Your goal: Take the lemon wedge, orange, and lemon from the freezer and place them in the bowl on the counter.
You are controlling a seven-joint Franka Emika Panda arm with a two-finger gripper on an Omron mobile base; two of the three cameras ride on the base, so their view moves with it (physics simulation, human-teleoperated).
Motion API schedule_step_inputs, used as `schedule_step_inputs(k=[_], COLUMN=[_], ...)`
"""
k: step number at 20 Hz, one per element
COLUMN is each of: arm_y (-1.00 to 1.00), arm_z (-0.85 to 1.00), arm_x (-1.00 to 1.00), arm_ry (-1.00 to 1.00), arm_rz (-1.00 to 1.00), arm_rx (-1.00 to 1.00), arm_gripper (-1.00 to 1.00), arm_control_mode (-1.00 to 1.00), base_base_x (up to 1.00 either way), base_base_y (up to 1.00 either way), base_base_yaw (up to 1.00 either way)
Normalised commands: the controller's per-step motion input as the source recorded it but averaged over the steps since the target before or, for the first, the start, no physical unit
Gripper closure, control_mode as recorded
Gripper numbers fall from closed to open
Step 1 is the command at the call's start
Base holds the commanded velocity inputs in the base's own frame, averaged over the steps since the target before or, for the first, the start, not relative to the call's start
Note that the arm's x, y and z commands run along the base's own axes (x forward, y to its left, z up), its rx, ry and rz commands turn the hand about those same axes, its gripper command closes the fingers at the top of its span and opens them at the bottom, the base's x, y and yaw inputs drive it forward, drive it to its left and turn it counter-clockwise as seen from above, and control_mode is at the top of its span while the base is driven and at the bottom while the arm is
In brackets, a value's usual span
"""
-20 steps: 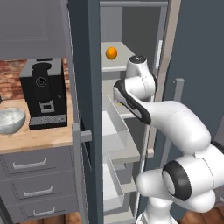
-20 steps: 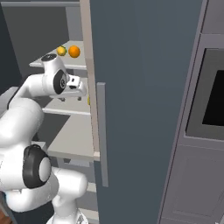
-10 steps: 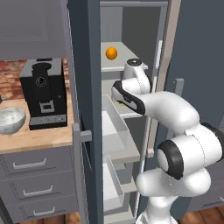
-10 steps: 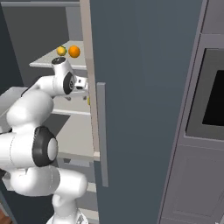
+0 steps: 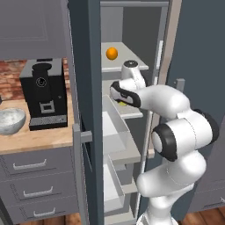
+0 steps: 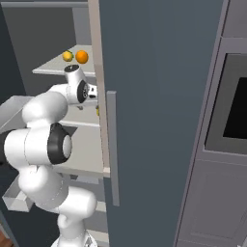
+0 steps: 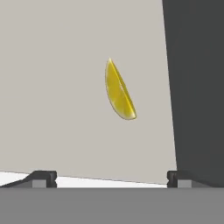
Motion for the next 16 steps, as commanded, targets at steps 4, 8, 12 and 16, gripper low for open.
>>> schedule_step_inputs(k=[4,8,12,16], arm_y=[0.00,0.00,0.00,-0.02], arm_z=[-0.32,-0.23,-0.33,-0.25], arm_x=[0.21,0.28,0.16,0.22], arm_ry=[0.00,0.00,0.00,0.00], arm_rz=[0.00,0.00,0.00,0.00], arm_rx=[0.00,0.00,0.00,0.00], arm_gripper=[-1.00,-1.00,-1.00,-1.00], arm_control_mode=[-1.00,-1.00,-1.00,-1.00], base_base_x=[0.00,0.00,0.00,0.00], base_base_y=[0.00,0.00,0.00,0.00], base_base_yaw=[0.00,0.00,0.00,0.00])
